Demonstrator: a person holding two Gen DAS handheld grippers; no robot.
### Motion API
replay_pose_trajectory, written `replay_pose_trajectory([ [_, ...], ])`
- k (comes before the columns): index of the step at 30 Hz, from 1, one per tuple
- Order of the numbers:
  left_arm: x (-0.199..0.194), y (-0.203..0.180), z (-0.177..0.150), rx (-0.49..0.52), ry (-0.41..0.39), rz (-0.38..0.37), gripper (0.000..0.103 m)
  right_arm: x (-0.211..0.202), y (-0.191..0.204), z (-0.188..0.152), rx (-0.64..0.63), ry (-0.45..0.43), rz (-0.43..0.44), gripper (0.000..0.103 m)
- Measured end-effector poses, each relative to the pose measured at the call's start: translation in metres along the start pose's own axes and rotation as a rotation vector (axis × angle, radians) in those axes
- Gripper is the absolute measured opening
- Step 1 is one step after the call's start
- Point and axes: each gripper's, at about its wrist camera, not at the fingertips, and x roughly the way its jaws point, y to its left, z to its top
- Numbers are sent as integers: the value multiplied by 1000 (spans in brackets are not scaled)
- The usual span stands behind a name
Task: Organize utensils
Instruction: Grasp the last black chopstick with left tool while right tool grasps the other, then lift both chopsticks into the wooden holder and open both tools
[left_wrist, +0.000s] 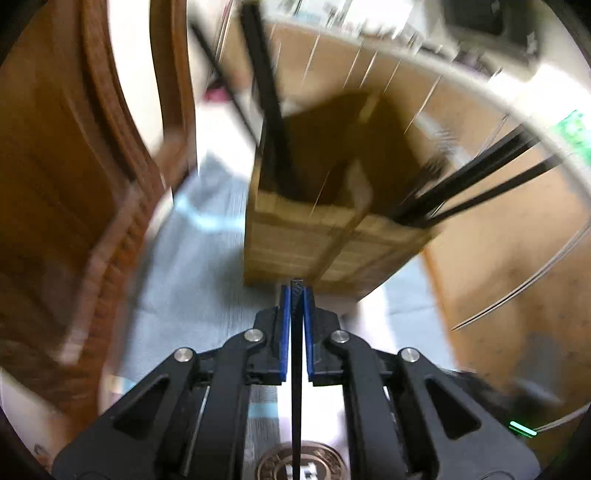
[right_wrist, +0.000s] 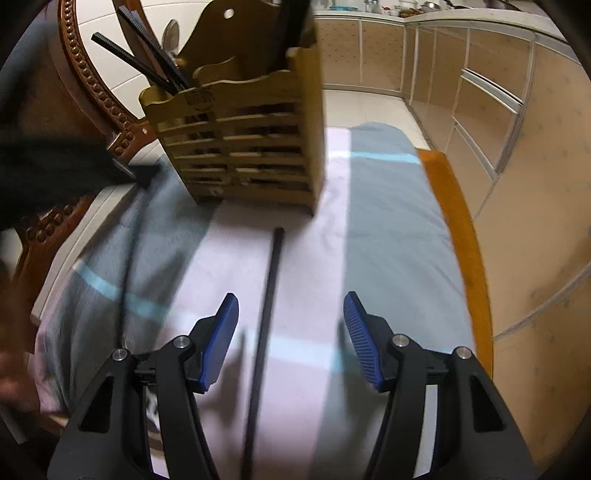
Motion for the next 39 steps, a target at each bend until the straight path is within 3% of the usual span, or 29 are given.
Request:
replay_pose_trajectory([
  [4, -59, -11, 0, 68, -108, -13, 6, 24, 9, 22, -2, 32, -20, 51],
  [6, -82, -11, -3, 96, -147, -6, 7, 46, 11, 32, 4, 91, -42, 33],
  [7, -91, -11, -6, 103, -161, -5, 7, 53, 12, 35, 4, 102, -53, 32],
  [9, -106, -11, -9, 120, -185, 1, 6, 58, 16, 41, -20, 103, -94, 12],
  [10, -107, -8, -5, 125, -190, 5, 7, 59, 17, 44, -20, 115, -92, 8],
  [15, -115, 2, -2, 133, -192, 8, 7, 22, 21, 49, 2, 57, -48, 7],
  [23, -126, 5, -2, 149, -199, 15, 7, -131, 27, 27, 9, -197, 19, 7],
  [30, -129, 2, 1, 156, -200, 16, 7, -194, 20, 22, 36, -304, 46, 7],
  [34, -142, -4, 22, 129, -219, -13, 7, -214, 22, 42, 30, -365, 59, 7],
  [39, -165, -23, 68, 128, -278, -24, 7, -249, 32, 97, 12, -486, 74, 7],
])
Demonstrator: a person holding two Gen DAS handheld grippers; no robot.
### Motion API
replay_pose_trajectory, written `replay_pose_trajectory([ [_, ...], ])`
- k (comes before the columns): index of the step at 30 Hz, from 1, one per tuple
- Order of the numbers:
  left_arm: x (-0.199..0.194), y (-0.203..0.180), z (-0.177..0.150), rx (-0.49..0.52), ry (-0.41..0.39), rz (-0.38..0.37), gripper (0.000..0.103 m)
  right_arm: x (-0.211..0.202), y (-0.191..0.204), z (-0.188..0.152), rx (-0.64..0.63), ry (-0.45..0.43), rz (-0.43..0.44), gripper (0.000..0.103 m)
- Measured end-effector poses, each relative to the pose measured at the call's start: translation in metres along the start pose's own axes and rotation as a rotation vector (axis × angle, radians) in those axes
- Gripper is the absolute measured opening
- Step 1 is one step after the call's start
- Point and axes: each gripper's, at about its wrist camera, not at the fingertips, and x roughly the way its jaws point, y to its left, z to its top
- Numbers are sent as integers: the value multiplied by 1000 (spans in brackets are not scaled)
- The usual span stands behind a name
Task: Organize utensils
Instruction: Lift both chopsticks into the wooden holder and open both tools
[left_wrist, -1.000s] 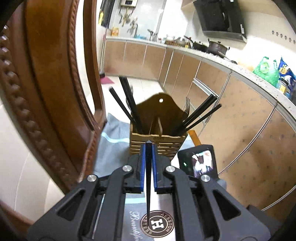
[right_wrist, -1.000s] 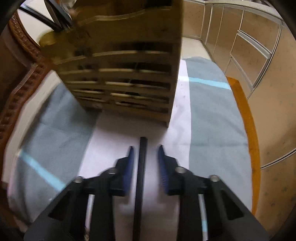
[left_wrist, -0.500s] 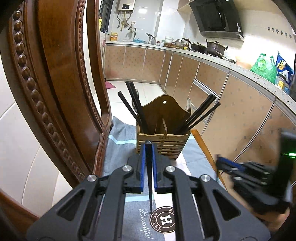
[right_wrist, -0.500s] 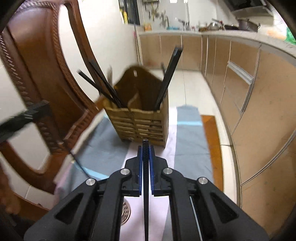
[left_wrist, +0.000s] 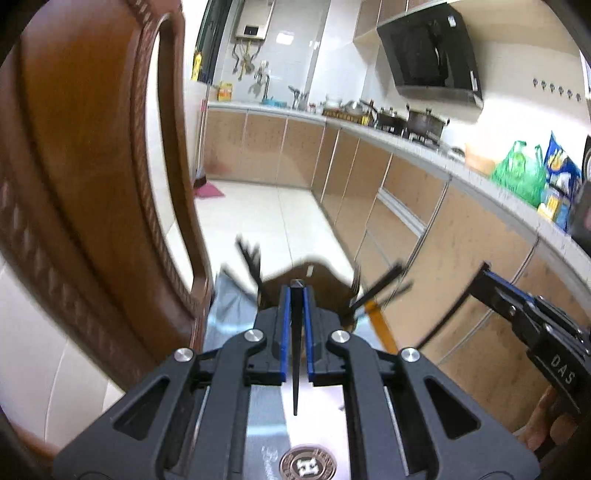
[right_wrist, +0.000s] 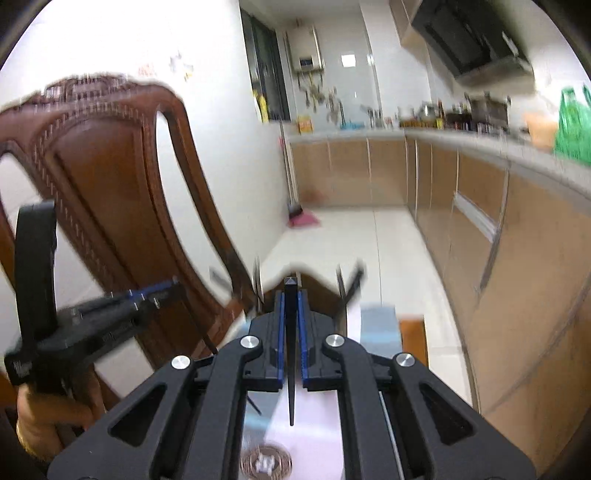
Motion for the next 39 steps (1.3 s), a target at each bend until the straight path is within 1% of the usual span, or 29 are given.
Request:
replay_pose_trajectory([
  [1, -1, -4, 17, -1, -19, 1, 7, 3, 2, 15, 0, -20, 4, 7],
  [4, 2, -9, 50, -1, -47, 5, 7, 12, 5, 52, 6, -73, 4, 7],
  [7, 7, -12, 81, -10, -79, 5, 7, 26, 3, 77, 11, -111, -20, 7],
  [9, 16, -12, 96, -17, -94, 7, 7, 38, -2, 87, 23, -114, -35, 7],
  [13, 37, -8, 109, -32, -92, 16, 7, 62, -16, 94, 47, -123, -70, 7],
  [17, 64, -1, 97, -50, -63, 24, 7, 87, -32, 84, 79, -109, -85, 7],
  [19, 82, 4, 82, -58, -29, 31, 7, 98, -33, 73, 81, -100, -94, 7],
  [20, 91, 8, 75, -60, -8, 34, 7, 105, -36, 66, 91, -81, -91, 7],
  [21, 100, 10, 63, -61, 12, 38, 12, 110, -37, 60, 98, -68, -84, 7],
  [22, 105, 11, 56, -61, 26, 44, 36, 115, -40, 50, 98, -53, -71, 7],
  [23, 107, 12, 47, -61, 39, 51, 56, 117, -39, 44, 93, -46, -67, 7],
  [24, 104, 13, 37, -62, 40, 53, 85, 118, -40, 34, 85, -32, -52, 11],
  [25, 93, 14, 24, -57, 14, 51, 89, 115, -40, 24, 72, -15, -35, 17],
  [26, 78, 13, 10, -40, -13, 55, 90, 108, -40, 17, 62, -12, -33, 39],
  [27, 68, 11, -1, -22, -19, 61, 95, 91, -40, 4, 55, -38, -42, 69],
  [28, 52, 9, -18, 1, -21, 59, 99, 72, -42, -8, 56, -83, -51, 81],
  [29, 37, 7, -34, 16, -24, 55, 99, 52, -43, -20, 60, -132, -64, 96],
  [30, 19, 6, -57, 28, -27, 55, 99, 28, -44, -38, 59, -182, -73, 100],
  [31, 10, 5, -72, 33, -23, 60, 99, 10, -44, -54, 48, -196, -74, 100],
  [33, -11, 3, -108, 46, 5, 93, 99, -14, -43, -81, 22, -163, -85, 100],
  [35, -24, 1, -135, 49, 28, 140, 99, -38, -42, -114, 2, -112, -109, 100],
  [36, -29, 1, -146, 46, 32, 159, 99, -44, -40, -124, -7, -97, -109, 100],
  [38, -39, 4, -171, 16, 43, 166, 99, -61, -32, -152, -45, -76, -135, 100],
  [39, -40, 4, -182, -2, 65, 171, 99, -64, -29, -162, -62, -71, -141, 100],
])
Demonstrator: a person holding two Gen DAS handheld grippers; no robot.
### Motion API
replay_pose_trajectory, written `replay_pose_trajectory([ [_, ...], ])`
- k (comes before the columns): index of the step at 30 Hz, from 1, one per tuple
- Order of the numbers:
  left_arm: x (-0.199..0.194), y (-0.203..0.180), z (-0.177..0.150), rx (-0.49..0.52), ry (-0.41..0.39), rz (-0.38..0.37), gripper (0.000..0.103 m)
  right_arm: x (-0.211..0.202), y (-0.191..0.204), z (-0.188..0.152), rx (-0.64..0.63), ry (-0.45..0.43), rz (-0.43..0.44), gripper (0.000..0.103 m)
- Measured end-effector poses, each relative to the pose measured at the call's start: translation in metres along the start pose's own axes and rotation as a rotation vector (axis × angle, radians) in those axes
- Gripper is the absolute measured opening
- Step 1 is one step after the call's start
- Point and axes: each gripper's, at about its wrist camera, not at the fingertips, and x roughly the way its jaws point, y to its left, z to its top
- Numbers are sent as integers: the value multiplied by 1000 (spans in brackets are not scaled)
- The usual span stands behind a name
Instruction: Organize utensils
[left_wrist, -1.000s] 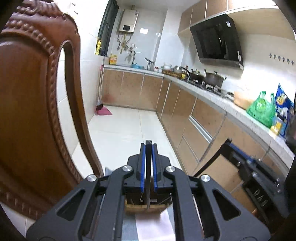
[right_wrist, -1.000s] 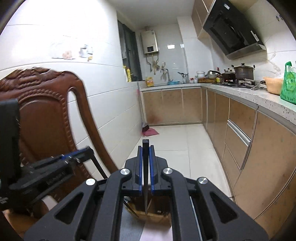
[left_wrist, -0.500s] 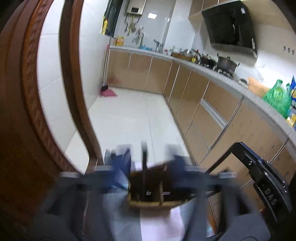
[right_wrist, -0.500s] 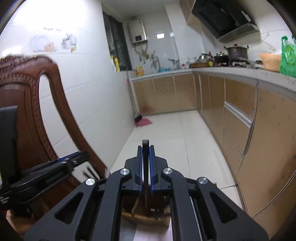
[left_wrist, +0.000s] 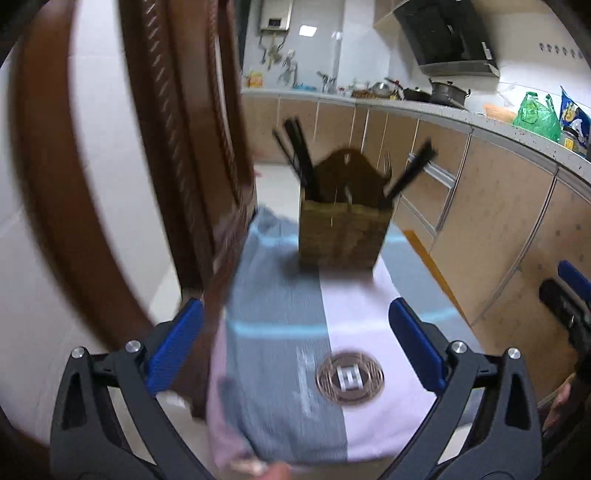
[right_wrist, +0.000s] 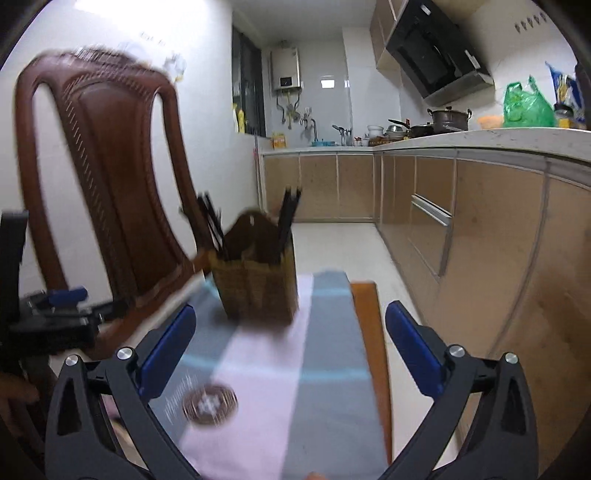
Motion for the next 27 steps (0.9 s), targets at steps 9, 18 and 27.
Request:
replay_pose_trajectory([
  [9, -30, -11, -30, 30, -53, 85, 99, -17, 13, -44, -53, 97, -1, 100],
  [18, -35, -27, -37, 64, -35, 77, 99, -17, 16, -44, 18, 114, 47, 100],
  [27, -46, -30, -37, 15, -75, 67, 99, -24, 20, -44, -11, 89, 22, 100],
])
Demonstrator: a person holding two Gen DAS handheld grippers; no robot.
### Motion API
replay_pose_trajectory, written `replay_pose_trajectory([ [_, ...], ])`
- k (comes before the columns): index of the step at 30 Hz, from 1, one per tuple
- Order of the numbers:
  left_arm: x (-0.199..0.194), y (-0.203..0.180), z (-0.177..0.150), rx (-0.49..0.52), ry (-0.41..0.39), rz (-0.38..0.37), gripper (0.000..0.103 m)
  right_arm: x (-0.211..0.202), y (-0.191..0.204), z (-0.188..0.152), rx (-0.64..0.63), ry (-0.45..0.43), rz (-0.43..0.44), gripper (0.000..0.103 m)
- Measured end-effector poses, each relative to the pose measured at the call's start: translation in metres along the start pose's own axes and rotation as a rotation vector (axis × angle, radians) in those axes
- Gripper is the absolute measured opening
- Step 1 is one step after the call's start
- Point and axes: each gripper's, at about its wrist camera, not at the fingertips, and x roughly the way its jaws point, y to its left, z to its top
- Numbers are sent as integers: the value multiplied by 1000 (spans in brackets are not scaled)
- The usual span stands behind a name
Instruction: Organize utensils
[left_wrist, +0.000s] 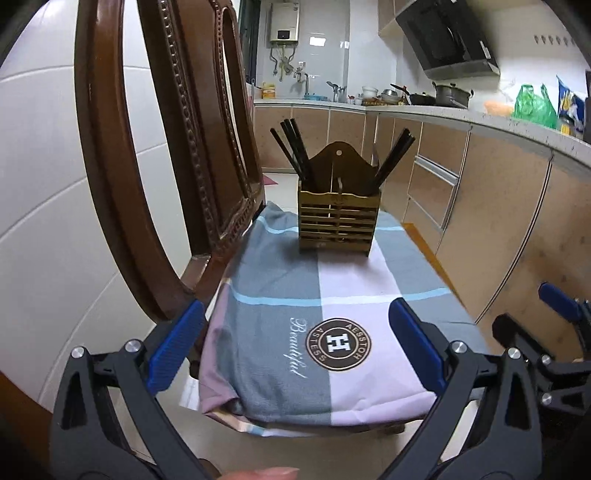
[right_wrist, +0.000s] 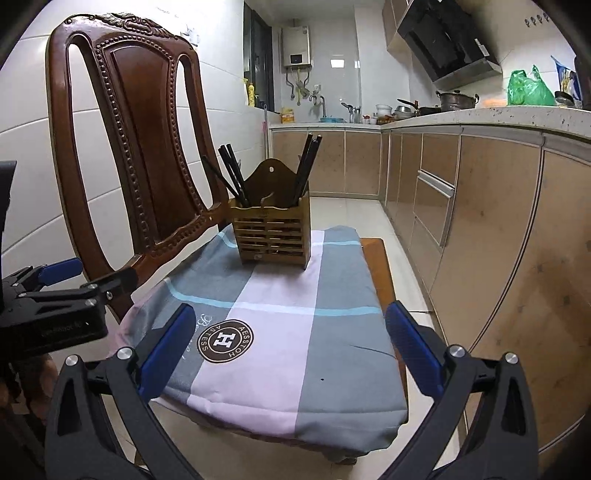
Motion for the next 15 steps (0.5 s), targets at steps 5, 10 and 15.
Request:
replay_pose_trajectory([
  [5, -1, 1, 1, -9, 17, -37, 99, -6, -4, 0, -3, -16, -15, 100],
  [10, -4, 1, 0, -12, -5, -48, 99, -8, -6, 0, -4, -24, -24, 100],
  [15, -4, 0, -1, -4, -16, -27, 99, -9, -7, 0, 0, -35, -34, 100],
])
